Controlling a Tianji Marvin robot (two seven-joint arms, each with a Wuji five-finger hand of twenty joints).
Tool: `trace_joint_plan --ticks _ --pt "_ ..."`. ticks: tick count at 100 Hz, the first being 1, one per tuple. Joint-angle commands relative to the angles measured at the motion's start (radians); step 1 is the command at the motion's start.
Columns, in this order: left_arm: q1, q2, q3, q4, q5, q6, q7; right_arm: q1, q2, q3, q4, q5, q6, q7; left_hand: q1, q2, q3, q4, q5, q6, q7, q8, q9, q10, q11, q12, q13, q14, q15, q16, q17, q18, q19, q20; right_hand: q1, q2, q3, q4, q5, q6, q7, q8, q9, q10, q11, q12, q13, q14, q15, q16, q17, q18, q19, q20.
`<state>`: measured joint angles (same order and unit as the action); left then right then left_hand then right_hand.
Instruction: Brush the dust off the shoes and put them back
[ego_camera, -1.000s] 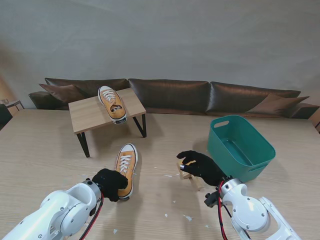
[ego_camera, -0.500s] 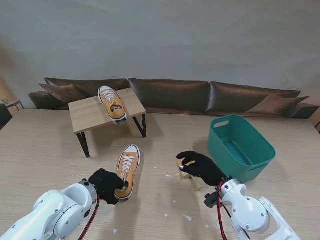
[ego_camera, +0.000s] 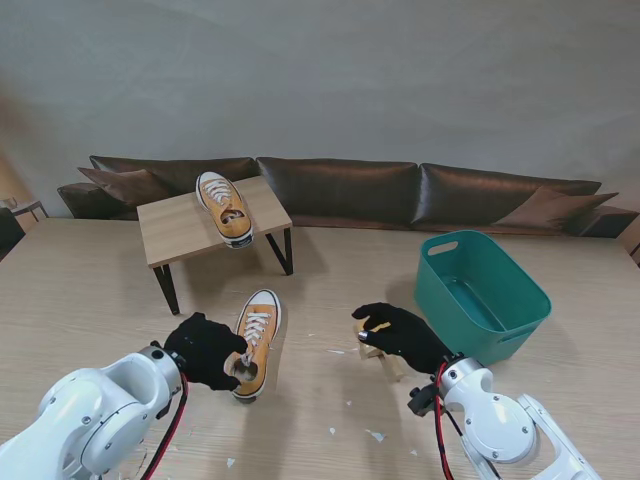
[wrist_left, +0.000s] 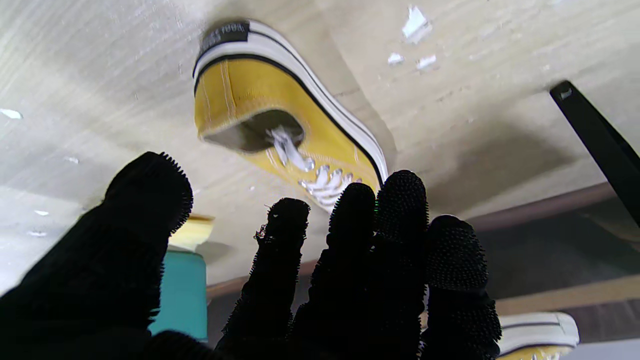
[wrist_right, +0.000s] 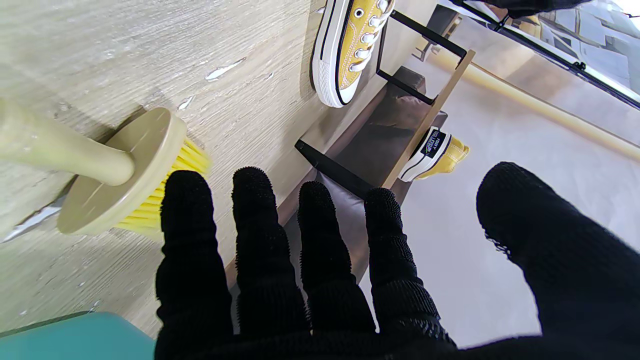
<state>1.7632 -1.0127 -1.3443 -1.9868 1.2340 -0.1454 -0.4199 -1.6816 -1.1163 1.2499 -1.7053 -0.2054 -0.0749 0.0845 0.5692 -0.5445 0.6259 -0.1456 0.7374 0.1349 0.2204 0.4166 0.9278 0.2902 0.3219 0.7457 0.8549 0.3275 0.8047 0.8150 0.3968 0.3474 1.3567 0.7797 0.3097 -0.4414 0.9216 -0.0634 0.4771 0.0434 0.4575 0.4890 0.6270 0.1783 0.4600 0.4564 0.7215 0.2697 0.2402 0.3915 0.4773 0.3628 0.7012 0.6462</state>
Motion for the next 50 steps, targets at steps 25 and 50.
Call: trace_joint_plan --ticks 25,50 --pt "-0.036 -0.005 -0.057 -0.054 0.006 -0.068 -0.001 -0.006 0.0 -0.003 0.0 0.004 -0.005 0.024 -0.009 0.081 -0.078 0.046 -0.032 0.025 -0.019 -0.019 -0.01 0.023 -0.005 -0.012 -0.036 0.022 -0.016 -0.012 -0.021 0.021 -0.016 0.023 -0.027 0.031 -0.018 0.008 0.007 -0.001 0.006 -0.019 0.029 0.017 -0.008 -0.005 0.026 0.004 0.013 0.005 -0.164 0.015 -0.003 0.005" --pt "-0.112 -0.006 -0.085 -0.037 -0.031 -0.09 0.01 -0.006 0.0 -0.004 0.0 0.005 -0.005 0.025 0.007 0.1 -0.091 0.053 -0.075 0.052 -0.042 -0.031 -0.032 0.021 -0.014 -0.015 -0.055 0.026 -0.017 -0.008 -0.036 0.012 -0.02 0.027 -0.027 0.031 -0.018 0.008 0.006 -0.003 0.007 -0.019 0.032 0.017 -0.009 -0.005 0.027 0.004 0.014 0.005 -0.164 0.015 -0.002 0.004"
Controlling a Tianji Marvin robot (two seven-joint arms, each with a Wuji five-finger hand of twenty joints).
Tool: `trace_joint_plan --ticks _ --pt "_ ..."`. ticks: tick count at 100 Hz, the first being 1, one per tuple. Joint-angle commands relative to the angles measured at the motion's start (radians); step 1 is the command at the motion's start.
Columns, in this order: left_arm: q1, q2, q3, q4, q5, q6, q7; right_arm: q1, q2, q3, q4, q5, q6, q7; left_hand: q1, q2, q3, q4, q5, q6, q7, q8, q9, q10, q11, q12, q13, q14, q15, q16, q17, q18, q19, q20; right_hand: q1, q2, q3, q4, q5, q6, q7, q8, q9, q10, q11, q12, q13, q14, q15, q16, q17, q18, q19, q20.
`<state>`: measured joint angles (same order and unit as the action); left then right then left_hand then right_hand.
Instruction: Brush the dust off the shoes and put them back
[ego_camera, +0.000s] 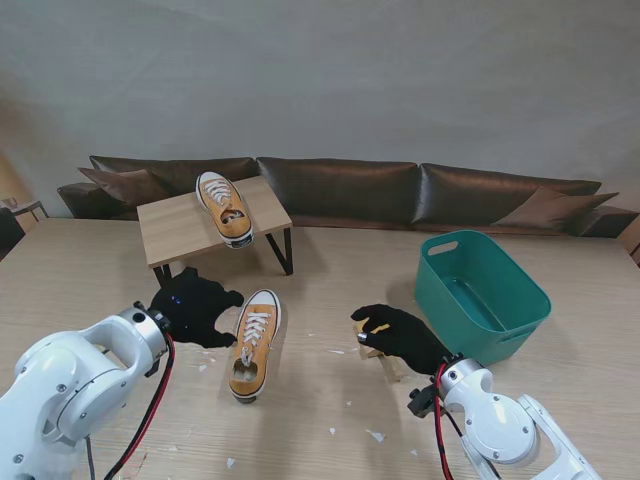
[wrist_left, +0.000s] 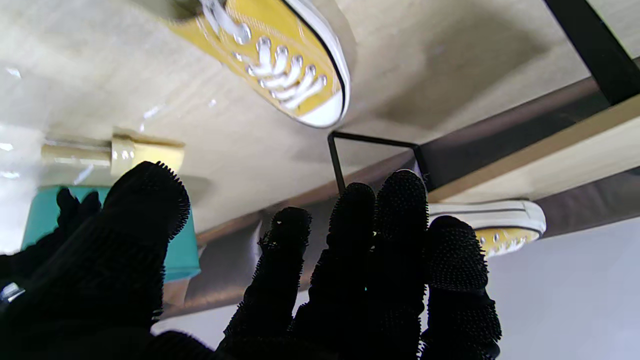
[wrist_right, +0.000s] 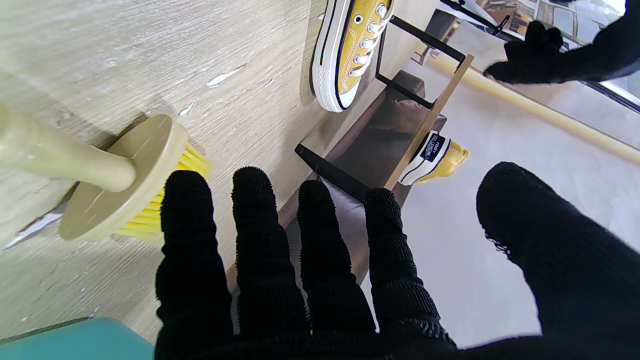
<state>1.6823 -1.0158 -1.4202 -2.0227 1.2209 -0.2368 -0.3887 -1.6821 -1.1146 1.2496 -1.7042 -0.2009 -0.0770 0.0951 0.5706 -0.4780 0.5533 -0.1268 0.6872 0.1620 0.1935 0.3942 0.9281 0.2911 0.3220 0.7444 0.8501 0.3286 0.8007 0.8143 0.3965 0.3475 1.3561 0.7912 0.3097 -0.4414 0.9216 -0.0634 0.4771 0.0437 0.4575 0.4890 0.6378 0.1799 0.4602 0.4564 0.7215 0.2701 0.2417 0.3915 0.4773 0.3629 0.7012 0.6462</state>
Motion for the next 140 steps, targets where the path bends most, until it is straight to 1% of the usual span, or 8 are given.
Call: trace_joint_plan --ticks 1,34,55,71,90,110,122,140 --pt "-0.036 -0.002 -0.01 0.001 -0.021 0.0 -0.022 -0.005 -0.001 -0.004 -0.001 0.0 -0.003 0.014 0.006 0.034 -0.019 0.034 -0.027 0.025 -0.016 -0.009 -0.033 0.02 -0.015 -0.014 -0.051 0.024 -0.013 -0.007 -0.037 0.011 -0.02 0.016 -0.027 0.031 -0.018 0.008 0.007 -0.003 0.007 -0.019 0.021 0.016 -0.009 -0.005 0.028 0.003 0.013 0.005 -0.163 0.015 -0.002 0.004" --pt "-0.189 0.008 -0.025 0.053 -0.122 -0.008 -0.115 -0.002 -0.002 -0.005 0.002 0.002 -0.006 0.011 0.02 0.049 -0.049 0.04 -0.06 0.033 -0.038 -0.025 -0.057 0.021 -0.023 -0.013 -0.075 0.029 -0.02 -0.004 -0.061 0.003 -0.034 0.021 -0.027 0.032 -0.018 0.008 0.005 -0.002 0.007 -0.02 0.022 0.016 -0.009 -0.005 0.029 0.003 0.013 0.005 -0.163 0.015 -0.001 0.004" --pt "-0.243 0.013 -0.045 0.081 -0.128 -0.013 -0.152 0.003 -0.004 -0.007 0.007 0.004 -0.005 0.004 0.027 0.051 -0.063 0.043 -0.072 0.026 -0.047 -0.034 -0.067 0.022 -0.025 -0.01 -0.087 0.025 -0.024 -0.003 -0.071 -0.002 -0.037 0.029 -0.026 0.031 -0.018 0.008 0.006 -0.001 0.008 -0.02 0.026 0.016 -0.008 -0.004 0.029 0.004 0.013 0.006 -0.164 0.016 -0.001 0.003" --pt "-0.265 0.015 -0.062 0.098 -0.103 -0.018 -0.165 0.007 -0.005 -0.007 0.01 0.007 -0.006 0.002 0.031 0.049 -0.068 0.045 -0.079 0.026 -0.052 -0.041 -0.077 0.023 -0.026 -0.006 -0.099 0.026 -0.026 0.0 -0.08 -0.006 -0.039 0.034 -0.026 0.032 -0.018 0.008 0.006 -0.003 0.008 -0.02 0.028 0.016 -0.009 -0.005 0.031 0.006 0.013 0.006 -0.164 0.016 -0.001 0.003" --pt "-0.291 0.015 -0.061 0.144 -0.083 -0.019 -0.144 0.012 -0.007 -0.007 0.015 0.009 -0.005 -0.001 0.03 0.045 -0.072 0.045 -0.133 0.014 -0.088 -0.066 -0.102 0.028 -0.035 -0.005 -0.116 0.027 -0.03 0.002 -0.097 -0.009 -0.045 0.039 -0.027 0.031 -0.018 0.008 0.006 -0.003 0.008 -0.021 0.032 0.017 -0.009 -0.005 0.033 0.005 0.013 0.006 -0.164 0.017 -0.002 0.003" --pt "-0.328 0.016 -0.039 0.201 -0.068 -0.01 -0.14 0.014 -0.007 -0.008 0.017 0.009 -0.002 -0.002 0.027 0.039 -0.077 0.048 -0.214 -0.005 -0.147 -0.143 -0.143 0.029 -0.039 0.013 -0.14 0.021 -0.018 0.016 -0.117 -0.02 -0.048 0.056 -0.027 0.032 -0.017 0.008 0.006 0.0 0.008 -0.021 0.036 0.018 -0.009 -0.004 0.034 0.005 0.014 0.006 -0.163 0.016 -0.002 0.003" --pt "-0.351 0.016 -0.024 0.248 -0.075 -0.008 -0.108 0.016 -0.007 -0.009 0.019 0.013 0.0 0.001 0.029 0.021 -0.054 0.048 -0.271 -0.019 -0.171 -0.189 -0.172 0.034 -0.034 0.032 -0.154 0.019 -0.002 0.028 -0.129 -0.026 -0.047 0.065 -0.026 0.031 -0.017 0.008 0.006 -0.001 0.009 -0.021 0.039 0.018 -0.009 -0.004 0.035 0.007 0.014 0.007 -0.163 0.017 -0.002 0.003" --pt "-0.401 0.014 0.016 0.321 -0.129 0.001 -0.076 0.016 -0.007 -0.01 0.019 0.016 0.003 0.001 0.024 -0.001 -0.011 0.043 -0.271 -0.024 -0.15 -0.198 -0.19 0.032 -0.034 0.049 -0.166 0.02 0.0 0.031 -0.14 -0.025 -0.051 0.07 -0.025 0.031 -0.016 0.008 0.005 -0.001 0.009 -0.021 0.043 0.02 -0.009 -0.004 0.038 0.008 0.014 0.007 -0.161 0.018 -0.002 0.002"
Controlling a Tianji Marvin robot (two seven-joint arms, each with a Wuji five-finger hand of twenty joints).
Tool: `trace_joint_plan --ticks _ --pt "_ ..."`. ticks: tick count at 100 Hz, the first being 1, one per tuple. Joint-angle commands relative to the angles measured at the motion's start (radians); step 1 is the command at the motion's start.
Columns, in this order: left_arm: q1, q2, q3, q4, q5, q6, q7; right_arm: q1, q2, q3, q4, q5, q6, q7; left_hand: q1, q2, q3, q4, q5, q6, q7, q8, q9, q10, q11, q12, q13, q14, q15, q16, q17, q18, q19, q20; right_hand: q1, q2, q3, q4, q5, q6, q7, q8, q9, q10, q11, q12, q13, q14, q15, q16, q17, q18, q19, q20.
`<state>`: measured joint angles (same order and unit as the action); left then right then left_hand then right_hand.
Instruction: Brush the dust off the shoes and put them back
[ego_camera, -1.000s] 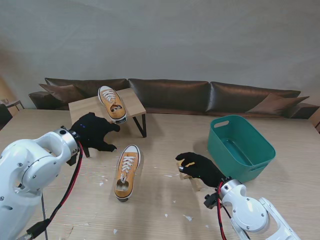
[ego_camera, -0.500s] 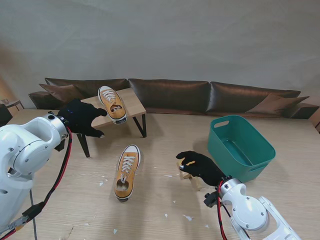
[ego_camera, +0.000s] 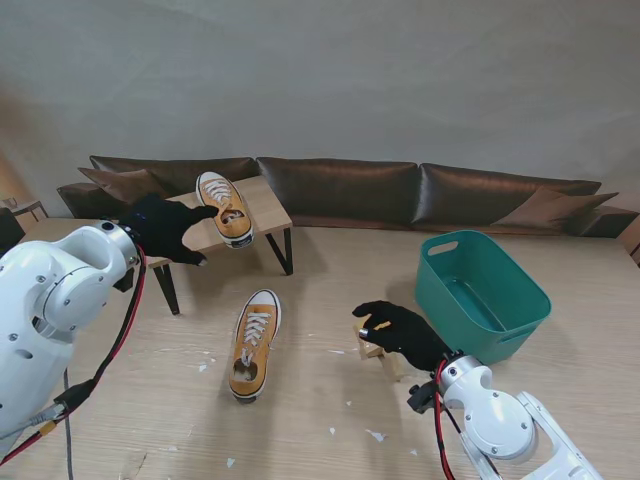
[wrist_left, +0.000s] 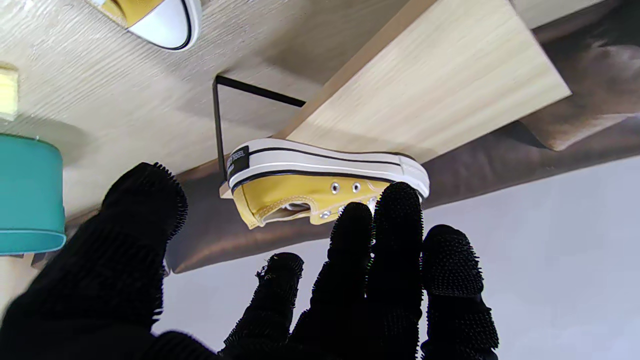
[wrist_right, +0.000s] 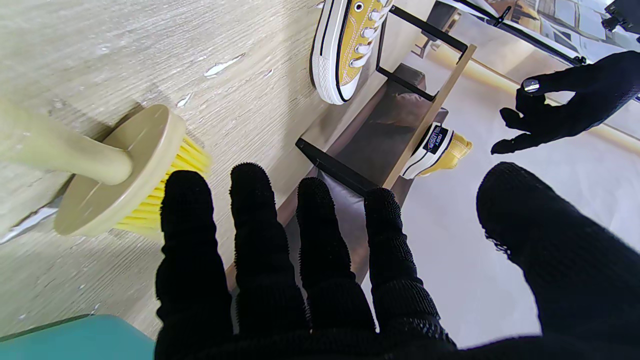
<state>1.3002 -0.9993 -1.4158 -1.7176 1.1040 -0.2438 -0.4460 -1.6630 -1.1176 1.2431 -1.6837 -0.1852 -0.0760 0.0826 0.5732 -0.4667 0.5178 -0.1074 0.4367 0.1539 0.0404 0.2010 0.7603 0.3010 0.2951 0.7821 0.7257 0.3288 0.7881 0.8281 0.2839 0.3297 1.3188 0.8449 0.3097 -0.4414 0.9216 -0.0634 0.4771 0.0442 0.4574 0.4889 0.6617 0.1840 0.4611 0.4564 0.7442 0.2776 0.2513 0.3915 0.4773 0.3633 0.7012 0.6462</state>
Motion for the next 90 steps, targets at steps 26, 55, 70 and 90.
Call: trace_joint_plan --ticks 26,55,70,90 --pt "-0.108 -0.007 0.095 0.131 -0.113 0.05 0.007 -0.001 -0.005 -0.006 0.0 0.004 0.007 0.013 0.022 -0.031 0.052 0.015 0.023 -0.032 0.041 0.021 -0.026 0.026 0.004 0.026 -0.05 0.029 0.016 0.02 -0.041 -0.001 -0.021 0.019 -0.024 0.031 -0.016 0.008 0.006 0.0 0.01 -0.021 0.026 0.016 -0.01 -0.004 0.019 0.004 0.005 0.007 -0.159 0.019 -0.003 0.002" --pt "-0.185 -0.013 0.17 0.239 -0.132 0.09 0.045 0.0 -0.006 -0.006 0.002 0.008 0.011 0.014 0.02 -0.03 0.061 0.011 0.099 -0.001 0.112 0.112 -0.008 0.024 0.031 0.059 -0.033 0.036 0.038 0.03 -0.032 0.008 -0.017 0.03 -0.025 0.032 -0.015 0.008 0.009 0.001 0.011 -0.022 0.033 0.017 -0.01 -0.004 0.021 0.002 0.005 0.008 -0.157 0.021 -0.003 0.002" --pt "-0.203 -0.018 0.191 0.28 -0.153 0.112 0.076 0.003 -0.006 -0.007 0.004 0.009 0.013 0.014 0.026 -0.037 0.066 0.011 0.123 -0.007 0.128 0.146 -0.007 0.028 0.035 0.065 -0.031 0.038 0.048 0.034 -0.031 0.013 -0.012 0.032 -0.024 0.032 -0.015 0.008 0.01 0.004 0.012 -0.022 0.035 0.019 -0.011 -0.004 0.025 0.004 0.006 0.008 -0.157 0.02 -0.003 0.001" --pt "-0.228 -0.022 0.217 0.324 -0.18 0.125 0.098 0.005 -0.006 -0.008 0.006 0.01 0.014 0.015 0.028 -0.038 0.069 0.01 0.087 -0.026 0.099 0.145 -0.019 0.031 0.03 0.062 -0.04 0.043 0.05 0.036 -0.04 0.014 -0.014 0.034 -0.025 0.033 -0.014 0.007 0.01 0.003 0.012 -0.023 0.038 0.019 -0.011 -0.003 0.027 0.003 0.007 0.009 -0.155 0.021 -0.003 0.001"
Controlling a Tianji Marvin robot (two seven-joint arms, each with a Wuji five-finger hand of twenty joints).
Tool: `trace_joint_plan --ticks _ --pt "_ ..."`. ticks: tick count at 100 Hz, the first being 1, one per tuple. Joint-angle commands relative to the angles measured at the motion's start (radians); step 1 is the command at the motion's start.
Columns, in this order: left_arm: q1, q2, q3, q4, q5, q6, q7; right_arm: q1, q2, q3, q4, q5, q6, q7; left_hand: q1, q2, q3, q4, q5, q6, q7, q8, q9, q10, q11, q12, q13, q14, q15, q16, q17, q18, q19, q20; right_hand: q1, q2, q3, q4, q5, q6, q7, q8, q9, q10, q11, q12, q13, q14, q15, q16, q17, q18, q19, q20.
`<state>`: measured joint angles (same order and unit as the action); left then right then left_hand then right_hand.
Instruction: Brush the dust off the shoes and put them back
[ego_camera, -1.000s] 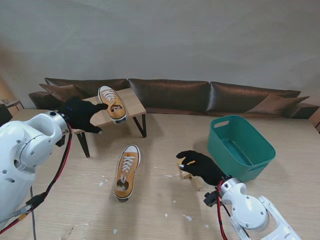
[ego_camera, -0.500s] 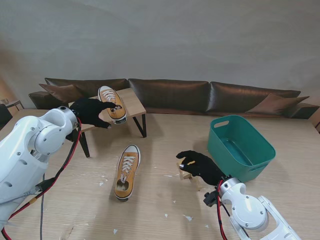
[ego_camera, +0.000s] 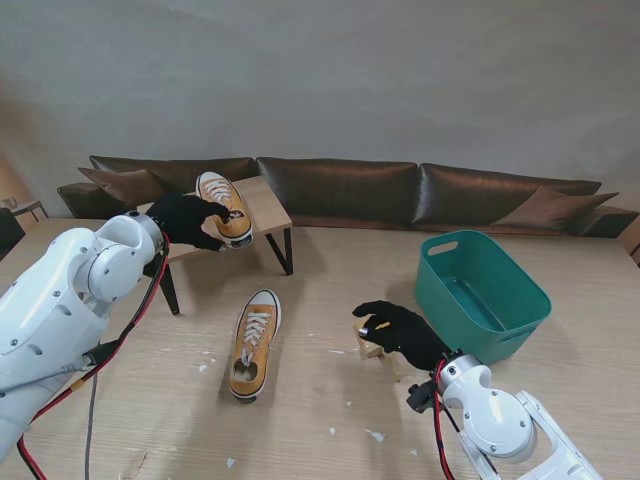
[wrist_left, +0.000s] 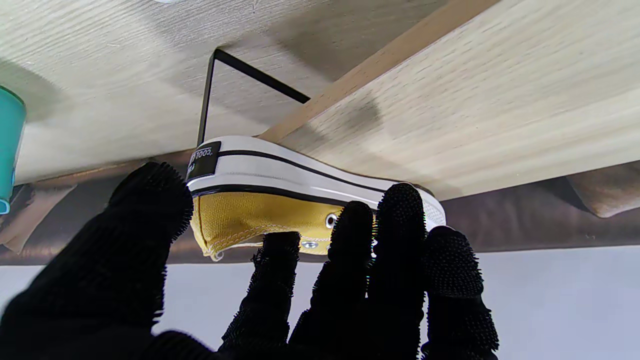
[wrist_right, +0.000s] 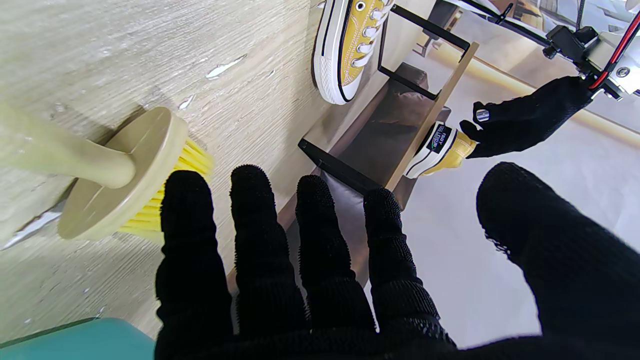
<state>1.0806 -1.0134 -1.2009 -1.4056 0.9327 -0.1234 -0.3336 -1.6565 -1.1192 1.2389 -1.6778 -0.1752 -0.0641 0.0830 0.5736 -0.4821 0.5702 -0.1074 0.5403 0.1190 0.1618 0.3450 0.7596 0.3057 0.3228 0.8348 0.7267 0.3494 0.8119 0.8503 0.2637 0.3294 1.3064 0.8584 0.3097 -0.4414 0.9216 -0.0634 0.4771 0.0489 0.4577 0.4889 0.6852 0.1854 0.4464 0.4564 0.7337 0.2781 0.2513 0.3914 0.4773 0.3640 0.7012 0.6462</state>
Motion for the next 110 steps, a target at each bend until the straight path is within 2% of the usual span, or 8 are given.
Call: trace_joint_plan --ticks 1,15,46,88,110 --pt "-0.009 -0.008 0.004 0.014 -0.01 0.005 -0.013 -0.001 -0.004 -0.004 0.001 0.001 0.002 0.015 0.028 -0.022 0.017 0.01 -0.02 0.005 -0.025 0.0 -0.019 0.026 0.002 0.009 -0.042 0.022 0.026 0.014 -0.02 0.014 -0.001 0.02 -0.025 0.033 -0.015 0.007 0.01 -0.002 0.012 -0.023 0.015 0.017 0.004 -0.003 0.037 0.003 0.007 0.009 -0.155 0.021 -0.003 0.001" --pt "-0.025 -0.011 0.02 0.035 -0.041 0.013 -0.012 0.0 -0.004 -0.006 0.003 0.002 0.004 0.017 0.034 -0.026 0.02 0.01 -0.027 -0.019 -0.034 -0.003 -0.026 0.026 -0.002 0.008 -0.051 0.025 0.026 0.016 -0.033 0.012 -0.006 0.021 -0.024 0.035 -0.015 0.007 0.011 -0.001 0.012 -0.023 0.015 0.018 0.003 -0.003 0.038 0.003 0.007 0.009 -0.155 0.021 -0.003 0.001" --pt "-0.065 -0.017 0.078 0.095 -0.081 0.024 0.005 0.001 -0.003 -0.007 0.003 0.004 0.007 0.022 0.048 -0.039 0.037 0.007 0.044 -0.049 0.026 0.045 -0.033 0.022 0.024 0.047 -0.058 0.02 0.037 0.025 -0.04 0.01 -0.008 0.027 -0.023 0.038 -0.015 0.007 0.011 0.001 0.013 -0.024 0.018 0.02 0.003 -0.003 0.042 0.005 0.009 0.01 -0.154 0.021 -0.003 0.001" --pt "-0.084 -0.026 0.133 0.133 -0.095 0.058 0.042 -0.001 -0.003 -0.009 0.003 0.006 0.009 0.025 0.089 -0.1 0.16 -0.01 0.149 -0.049 0.291 0.325 -0.063 0.018 0.072 0.111 -0.083 0.01 0.061 0.042 -0.063 -0.001 -0.011 0.035 -0.022 0.041 -0.014 0.007 0.012 0.001 0.014 -0.025 0.019 0.02 0.003 -0.003 0.042 0.005 0.009 0.01 -0.153 0.021 -0.004 0.001" --pt "-0.082 -0.034 0.149 0.15 -0.108 0.093 0.072 -0.002 -0.002 -0.01 0.004 0.007 0.007 0.029 0.119 -0.123 0.197 -0.008 0.142 -0.051 0.316 0.343 -0.078 0.021 0.071 0.111 -0.109 0.019 0.057 0.045 -0.099 -0.005 -0.03 0.032 -0.022 0.042 -0.015 0.007 0.012 0.002 0.014 -0.025 0.021 0.021 0.004 -0.003 0.044 0.006 0.01 0.01 -0.153 0.021 -0.004 0.001"
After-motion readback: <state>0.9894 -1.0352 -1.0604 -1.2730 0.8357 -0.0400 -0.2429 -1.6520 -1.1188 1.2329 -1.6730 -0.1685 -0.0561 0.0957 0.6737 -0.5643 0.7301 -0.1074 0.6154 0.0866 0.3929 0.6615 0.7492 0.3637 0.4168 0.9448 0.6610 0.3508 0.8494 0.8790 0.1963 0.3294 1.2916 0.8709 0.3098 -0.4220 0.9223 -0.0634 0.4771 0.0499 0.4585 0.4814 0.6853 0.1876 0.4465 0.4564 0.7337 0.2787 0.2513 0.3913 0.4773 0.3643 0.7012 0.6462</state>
